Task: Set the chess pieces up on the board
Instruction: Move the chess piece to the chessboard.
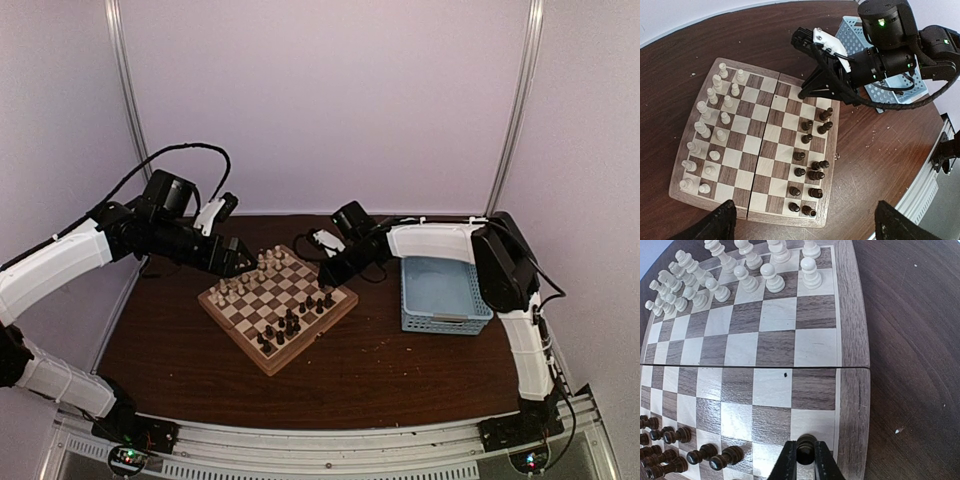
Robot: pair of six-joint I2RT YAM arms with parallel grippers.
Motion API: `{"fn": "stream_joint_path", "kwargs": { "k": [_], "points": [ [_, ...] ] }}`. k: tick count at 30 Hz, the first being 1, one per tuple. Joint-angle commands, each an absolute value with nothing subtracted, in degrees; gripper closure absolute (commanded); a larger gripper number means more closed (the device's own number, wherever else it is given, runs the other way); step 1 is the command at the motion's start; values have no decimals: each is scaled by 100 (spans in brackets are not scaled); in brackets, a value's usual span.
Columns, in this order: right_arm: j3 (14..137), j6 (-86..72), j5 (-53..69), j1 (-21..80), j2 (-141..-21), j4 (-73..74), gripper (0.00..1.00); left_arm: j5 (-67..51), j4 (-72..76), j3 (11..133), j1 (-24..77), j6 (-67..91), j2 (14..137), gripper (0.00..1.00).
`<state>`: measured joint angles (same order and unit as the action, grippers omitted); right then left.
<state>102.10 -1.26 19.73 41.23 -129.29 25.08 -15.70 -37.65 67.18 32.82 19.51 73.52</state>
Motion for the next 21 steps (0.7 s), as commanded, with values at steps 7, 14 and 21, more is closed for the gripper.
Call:
{"fn": "stream_joint_path", "kwargs": {
  "k": [7,14,21],
  "points": [
    [10145,215,2030,4317,-12639,2656,90,-1550,-3691,6711,3242,1868,7245,4],
    [10128,373,1965,4400,-12562,2885,90,-1573,-3683,6679,3243,1890,7242,4],
    [10090,480,1860,4443,-12466,3054,90,-1585,-3683,6706,3243,1885,7247,4]
  ]
}}
